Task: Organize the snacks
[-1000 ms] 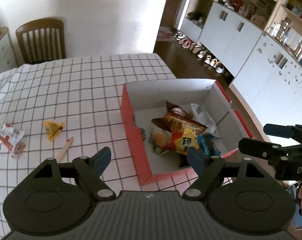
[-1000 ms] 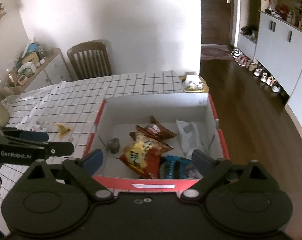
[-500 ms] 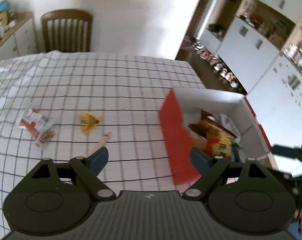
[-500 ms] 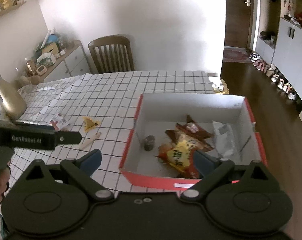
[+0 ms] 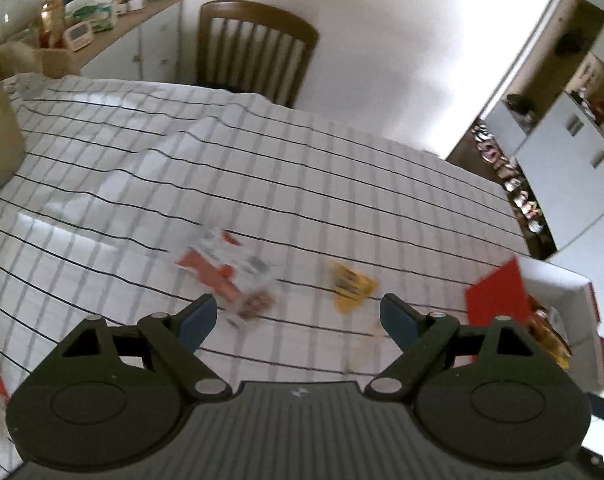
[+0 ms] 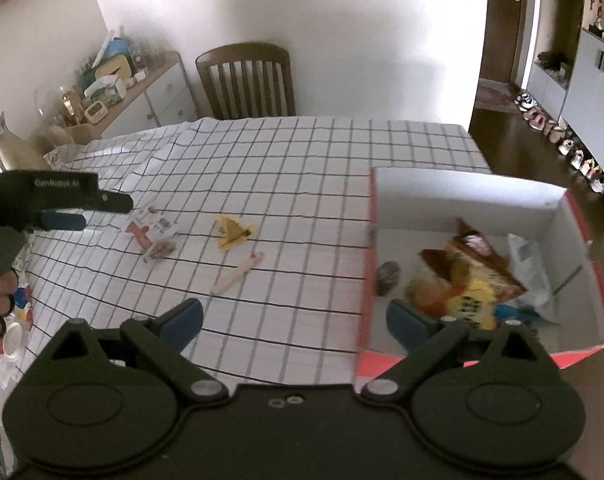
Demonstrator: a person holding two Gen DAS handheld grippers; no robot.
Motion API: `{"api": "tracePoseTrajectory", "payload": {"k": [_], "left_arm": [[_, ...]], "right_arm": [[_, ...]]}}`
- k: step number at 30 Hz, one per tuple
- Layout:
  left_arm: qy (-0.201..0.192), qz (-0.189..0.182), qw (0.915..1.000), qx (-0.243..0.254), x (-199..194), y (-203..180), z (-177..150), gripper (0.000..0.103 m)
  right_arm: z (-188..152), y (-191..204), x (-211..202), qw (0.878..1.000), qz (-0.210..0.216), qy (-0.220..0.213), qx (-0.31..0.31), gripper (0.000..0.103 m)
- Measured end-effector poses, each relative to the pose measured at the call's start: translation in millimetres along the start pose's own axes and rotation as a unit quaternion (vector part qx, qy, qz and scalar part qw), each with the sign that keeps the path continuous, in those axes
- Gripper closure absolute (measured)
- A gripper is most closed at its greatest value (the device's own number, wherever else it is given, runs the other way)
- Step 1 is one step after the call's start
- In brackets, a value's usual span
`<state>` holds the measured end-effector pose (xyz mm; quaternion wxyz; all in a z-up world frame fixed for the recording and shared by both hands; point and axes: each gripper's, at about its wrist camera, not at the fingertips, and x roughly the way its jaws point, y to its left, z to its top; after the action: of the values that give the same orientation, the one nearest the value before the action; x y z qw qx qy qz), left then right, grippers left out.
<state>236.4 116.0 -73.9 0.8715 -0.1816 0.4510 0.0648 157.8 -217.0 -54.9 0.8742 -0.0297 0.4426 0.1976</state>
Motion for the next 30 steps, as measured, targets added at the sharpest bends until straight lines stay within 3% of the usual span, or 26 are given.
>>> {"api": "tracePoseTrajectory", "payload": {"k": [12,14,20,30], "left_arm": [[0.034,0.038,0.9984,-0.023,60,47,34,0.014],[0.054,0.037,0.9973,-0.035,78,51,38,0.014],[0.091,0.051,0.9909,-0.085,118,56,44,0.014],[0.104,0.077,0.9841,-0.121,157,56,52,0.014]], "right_arm": [[17,61,64,0.999,-0.023,0.036,0.015,0.007],[20,68,78,0.998,-0.029,0.044,0.018,0.008],[28,79,117,0.995,-0.063,0.066,0.035,0.018],[38,72,178,0.985,-0.112,0.101,0.089,0.034]]}}
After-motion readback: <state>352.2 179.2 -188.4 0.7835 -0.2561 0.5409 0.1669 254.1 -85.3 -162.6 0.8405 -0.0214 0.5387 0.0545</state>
